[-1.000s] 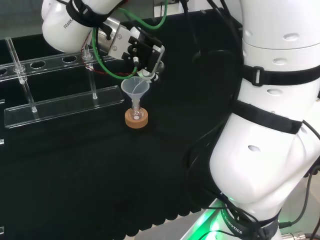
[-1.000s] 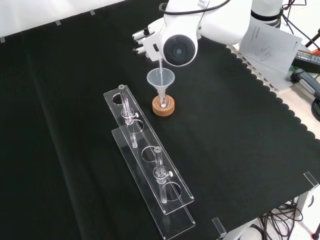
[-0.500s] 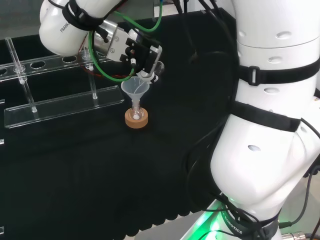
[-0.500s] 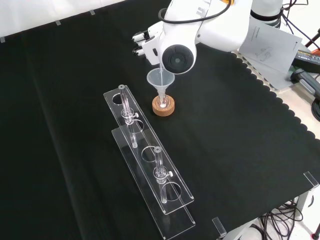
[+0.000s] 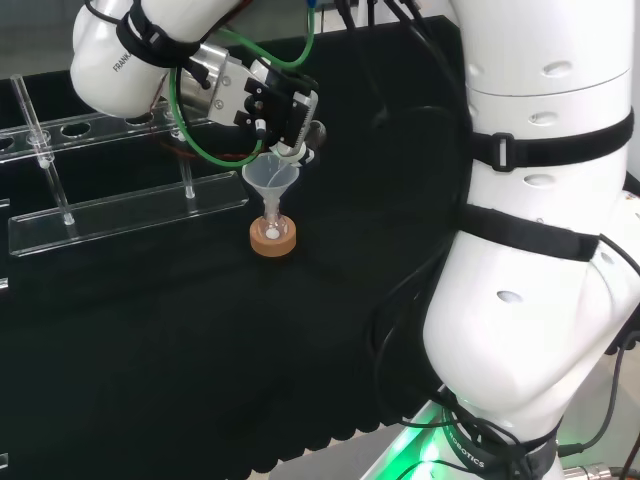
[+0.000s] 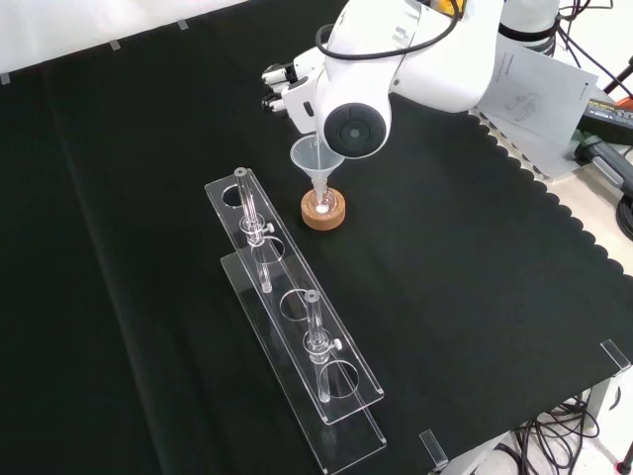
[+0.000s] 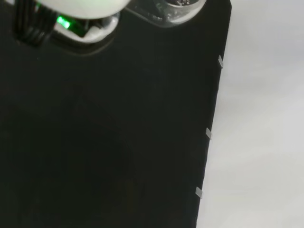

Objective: Pour all the NaCl from the weighing funnel into the round-bottom flask.

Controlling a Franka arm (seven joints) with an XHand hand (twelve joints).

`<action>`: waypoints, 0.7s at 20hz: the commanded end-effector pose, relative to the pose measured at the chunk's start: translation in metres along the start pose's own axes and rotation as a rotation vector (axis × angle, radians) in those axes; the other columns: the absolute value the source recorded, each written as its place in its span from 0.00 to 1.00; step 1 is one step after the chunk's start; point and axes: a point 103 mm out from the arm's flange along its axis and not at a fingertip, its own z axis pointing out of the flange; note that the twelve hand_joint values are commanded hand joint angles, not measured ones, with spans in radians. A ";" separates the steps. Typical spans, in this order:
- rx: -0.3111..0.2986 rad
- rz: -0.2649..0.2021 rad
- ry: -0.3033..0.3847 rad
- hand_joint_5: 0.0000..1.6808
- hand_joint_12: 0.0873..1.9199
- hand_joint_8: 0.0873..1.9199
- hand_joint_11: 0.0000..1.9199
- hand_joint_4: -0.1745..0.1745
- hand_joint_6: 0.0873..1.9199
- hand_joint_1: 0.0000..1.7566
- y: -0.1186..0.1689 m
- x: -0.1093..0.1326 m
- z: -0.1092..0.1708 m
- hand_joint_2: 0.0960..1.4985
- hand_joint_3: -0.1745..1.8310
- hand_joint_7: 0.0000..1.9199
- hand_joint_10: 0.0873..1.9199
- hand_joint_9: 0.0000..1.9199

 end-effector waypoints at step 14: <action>0.021 0.016 -0.054 0.71 0.59 0.32 0.32 1.00 0.37 0.63 -0.002 0.001 -0.009 0.46 0.36 0.24 0.20 0.40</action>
